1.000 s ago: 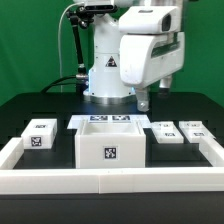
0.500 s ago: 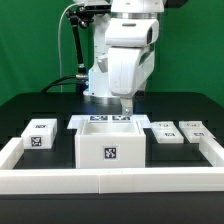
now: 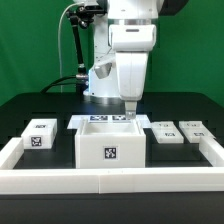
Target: Assemble cabinet
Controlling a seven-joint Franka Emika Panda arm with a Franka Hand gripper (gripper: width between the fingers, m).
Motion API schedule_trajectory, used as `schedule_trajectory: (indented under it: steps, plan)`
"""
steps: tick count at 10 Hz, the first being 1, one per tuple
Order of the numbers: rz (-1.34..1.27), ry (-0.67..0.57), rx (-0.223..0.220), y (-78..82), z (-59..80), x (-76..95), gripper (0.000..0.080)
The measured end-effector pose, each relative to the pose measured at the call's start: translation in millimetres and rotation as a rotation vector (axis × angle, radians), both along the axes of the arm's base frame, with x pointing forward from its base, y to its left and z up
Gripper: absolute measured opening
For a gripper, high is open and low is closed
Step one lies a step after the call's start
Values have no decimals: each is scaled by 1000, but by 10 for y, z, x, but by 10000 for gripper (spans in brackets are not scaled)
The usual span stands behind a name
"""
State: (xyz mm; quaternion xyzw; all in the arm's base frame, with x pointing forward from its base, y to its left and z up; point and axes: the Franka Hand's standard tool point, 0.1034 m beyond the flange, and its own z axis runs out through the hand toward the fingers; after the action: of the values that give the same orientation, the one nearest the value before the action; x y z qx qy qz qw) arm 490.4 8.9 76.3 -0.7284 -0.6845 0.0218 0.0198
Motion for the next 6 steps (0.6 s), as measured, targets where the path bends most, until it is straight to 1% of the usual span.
schedule_trajectory:
  steps: [1, 2, 5, 6]
  plan:
    - [78, 3, -15, -10, -18, -13, 796]
    - [80, 7, -18, -23, -29, -49, 796]
    - [78, 10, -18, -29, -45, -57, 796]
    - [72, 5, -11, -45, -75, -89, 796]
